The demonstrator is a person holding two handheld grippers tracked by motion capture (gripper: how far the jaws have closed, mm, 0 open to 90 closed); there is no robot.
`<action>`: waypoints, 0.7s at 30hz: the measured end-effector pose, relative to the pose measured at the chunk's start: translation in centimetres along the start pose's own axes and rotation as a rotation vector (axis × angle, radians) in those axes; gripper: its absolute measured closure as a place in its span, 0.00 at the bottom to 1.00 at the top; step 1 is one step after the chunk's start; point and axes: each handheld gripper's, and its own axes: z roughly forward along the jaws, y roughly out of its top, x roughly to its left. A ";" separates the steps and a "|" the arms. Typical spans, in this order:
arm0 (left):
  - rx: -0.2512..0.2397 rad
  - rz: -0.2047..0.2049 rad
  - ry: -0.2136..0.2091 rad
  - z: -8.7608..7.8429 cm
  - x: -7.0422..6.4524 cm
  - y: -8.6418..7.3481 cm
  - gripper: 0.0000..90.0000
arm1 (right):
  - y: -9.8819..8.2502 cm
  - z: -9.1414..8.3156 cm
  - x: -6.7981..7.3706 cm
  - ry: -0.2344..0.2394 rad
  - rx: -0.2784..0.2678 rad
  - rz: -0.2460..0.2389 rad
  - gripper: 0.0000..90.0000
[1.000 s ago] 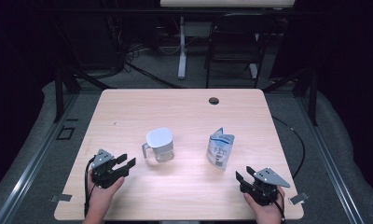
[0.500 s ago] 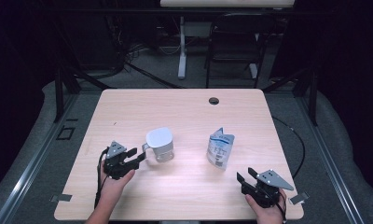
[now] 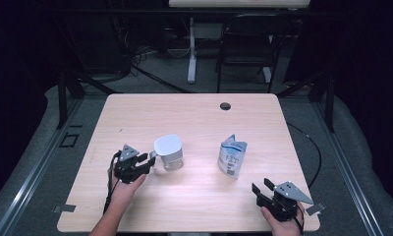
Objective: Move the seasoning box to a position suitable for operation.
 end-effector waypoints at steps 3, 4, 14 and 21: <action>0.002 0.001 -0.005 0.3 0.0 0.1 0.68 | -0.2 -0.1 -0.1 -0.003 0.000 0.001 0.54; 0.000 0.002 -0.005 0.4 0.0 0.1 0.69 | -0.2 -0.2 -0.1 -0.003 -0.002 0.004 0.54; 0.016 0.031 0.011 0.7 -0.3 0.1 0.76 | -0.6 -0.1 -0.2 -0.003 0.001 0.018 0.54; 0.019 0.084 0.041 0.8 -0.5 0.1 0.78 | -0.9 0.0 -0.2 -0.006 0.004 0.023 0.54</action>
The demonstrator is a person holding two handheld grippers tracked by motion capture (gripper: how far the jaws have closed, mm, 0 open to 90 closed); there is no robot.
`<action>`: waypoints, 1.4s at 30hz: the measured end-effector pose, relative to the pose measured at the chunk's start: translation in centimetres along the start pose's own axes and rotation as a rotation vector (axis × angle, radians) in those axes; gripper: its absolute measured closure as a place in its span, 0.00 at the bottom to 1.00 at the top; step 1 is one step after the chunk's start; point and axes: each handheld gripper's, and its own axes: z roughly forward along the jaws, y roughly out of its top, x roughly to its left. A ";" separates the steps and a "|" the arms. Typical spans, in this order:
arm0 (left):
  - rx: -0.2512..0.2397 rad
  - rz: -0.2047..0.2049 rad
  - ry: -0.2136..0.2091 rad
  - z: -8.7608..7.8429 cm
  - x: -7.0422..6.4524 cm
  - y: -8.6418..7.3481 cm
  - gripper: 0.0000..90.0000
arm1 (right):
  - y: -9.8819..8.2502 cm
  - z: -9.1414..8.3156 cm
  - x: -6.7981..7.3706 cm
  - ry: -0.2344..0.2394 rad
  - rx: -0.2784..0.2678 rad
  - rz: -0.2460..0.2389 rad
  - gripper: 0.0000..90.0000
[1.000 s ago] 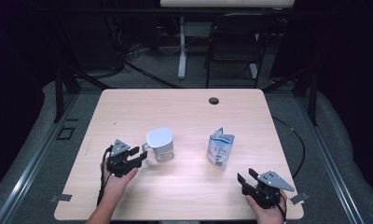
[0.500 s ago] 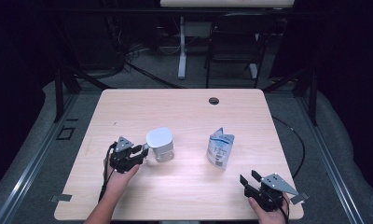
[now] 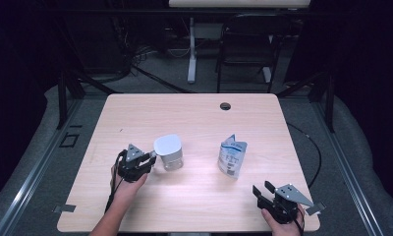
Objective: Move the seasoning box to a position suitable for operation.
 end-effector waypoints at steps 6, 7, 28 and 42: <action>0.003 0.018 0.007 0.0 -0.1 0.0 0.78 | -0.1 0.0 -0.1 -0.004 0.008 0.003 0.54; 0.002 0.018 0.008 0.0 -0.1 0.0 0.78 | -0.2 0.1 0.0 -0.004 0.007 0.005 0.54; 0.012 0.048 -0.020 -0.7 -0.5 -0.3 0.78 | -0.4 0.4 0.1 0.006 0.008 0.011 0.54; 0.005 0.084 -0.070 -1.5 -1.2 -1.0 0.78 | -0.7 0.7 0.5 0.020 0.021 0.001 0.54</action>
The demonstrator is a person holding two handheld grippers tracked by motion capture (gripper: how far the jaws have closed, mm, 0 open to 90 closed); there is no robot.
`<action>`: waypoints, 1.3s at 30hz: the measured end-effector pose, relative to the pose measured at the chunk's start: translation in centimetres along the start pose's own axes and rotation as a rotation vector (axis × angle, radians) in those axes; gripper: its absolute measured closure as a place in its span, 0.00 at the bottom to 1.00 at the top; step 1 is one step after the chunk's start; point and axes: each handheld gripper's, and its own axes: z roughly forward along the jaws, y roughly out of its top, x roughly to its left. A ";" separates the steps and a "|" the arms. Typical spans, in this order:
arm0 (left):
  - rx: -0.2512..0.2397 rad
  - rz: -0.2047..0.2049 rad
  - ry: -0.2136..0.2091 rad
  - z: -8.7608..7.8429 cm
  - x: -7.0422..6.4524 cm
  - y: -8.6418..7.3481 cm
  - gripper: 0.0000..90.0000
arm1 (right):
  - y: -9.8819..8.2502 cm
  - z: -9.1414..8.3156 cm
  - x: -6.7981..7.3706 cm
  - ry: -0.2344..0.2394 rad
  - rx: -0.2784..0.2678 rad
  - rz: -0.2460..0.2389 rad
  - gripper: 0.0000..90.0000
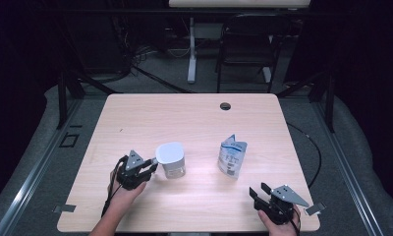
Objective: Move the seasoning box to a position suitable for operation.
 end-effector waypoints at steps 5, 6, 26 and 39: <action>0.004 0.012 -0.013 -0.2 -0.2 -0.1 0.78 | 0.0 0.1 0.2 0.007 0.002 -0.003 0.54; 0.002 0.014 -0.016 -0.2 -0.3 -0.1 0.78 | 0.0 0.1 0.2 0.007 0.004 -0.004 0.54; 0.005 0.067 -0.075 -1.4 -2.5 -0.7 0.78 | 0.0 0.6 1.2 0.024 0.021 -0.040 0.54; 0.000 0.074 -0.099 -2.1 -3.9 -1.4 0.78 | 0.0 0.8 1.7 0.042 0.011 -0.035 0.53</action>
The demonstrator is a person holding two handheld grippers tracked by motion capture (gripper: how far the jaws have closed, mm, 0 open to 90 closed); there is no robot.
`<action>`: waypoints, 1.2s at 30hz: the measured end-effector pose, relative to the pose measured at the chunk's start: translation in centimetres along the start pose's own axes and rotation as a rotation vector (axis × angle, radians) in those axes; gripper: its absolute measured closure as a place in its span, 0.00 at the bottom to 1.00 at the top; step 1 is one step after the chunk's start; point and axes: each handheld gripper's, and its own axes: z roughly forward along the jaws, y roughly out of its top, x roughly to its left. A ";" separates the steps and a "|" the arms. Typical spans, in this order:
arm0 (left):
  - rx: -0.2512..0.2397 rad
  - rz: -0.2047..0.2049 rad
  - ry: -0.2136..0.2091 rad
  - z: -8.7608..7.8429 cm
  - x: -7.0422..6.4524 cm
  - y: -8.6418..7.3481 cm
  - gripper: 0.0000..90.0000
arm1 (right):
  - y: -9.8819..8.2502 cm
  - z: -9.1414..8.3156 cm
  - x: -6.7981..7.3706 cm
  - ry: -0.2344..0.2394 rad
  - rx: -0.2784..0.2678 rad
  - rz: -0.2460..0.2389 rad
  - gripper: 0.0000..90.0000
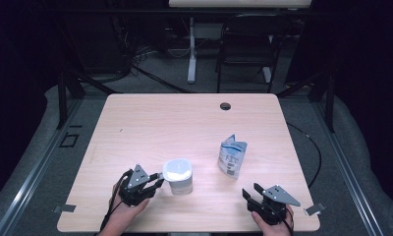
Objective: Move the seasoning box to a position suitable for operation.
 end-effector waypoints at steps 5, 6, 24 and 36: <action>-0.004 0.004 -0.010 -0.2 -0.9 -0.2 0.78 | -0.1 0.1 0.1 0.002 0.004 0.000 0.53; -0.004 0.004 -0.010 -0.2 -0.9 -0.2 0.78 | -0.1 0.1 0.1 0.004 0.005 0.002 0.53; -0.021 0.022 -0.049 -0.5 -1.6 -0.6 0.78 | 0.0 0.3 0.7 0.020 -0.004 -0.002 0.53; -0.038 -0.019 -0.043 -0.5 -1.2 -0.8 0.78 | -0.1 0.2 0.8 0.025 0.002 -0.007 0.53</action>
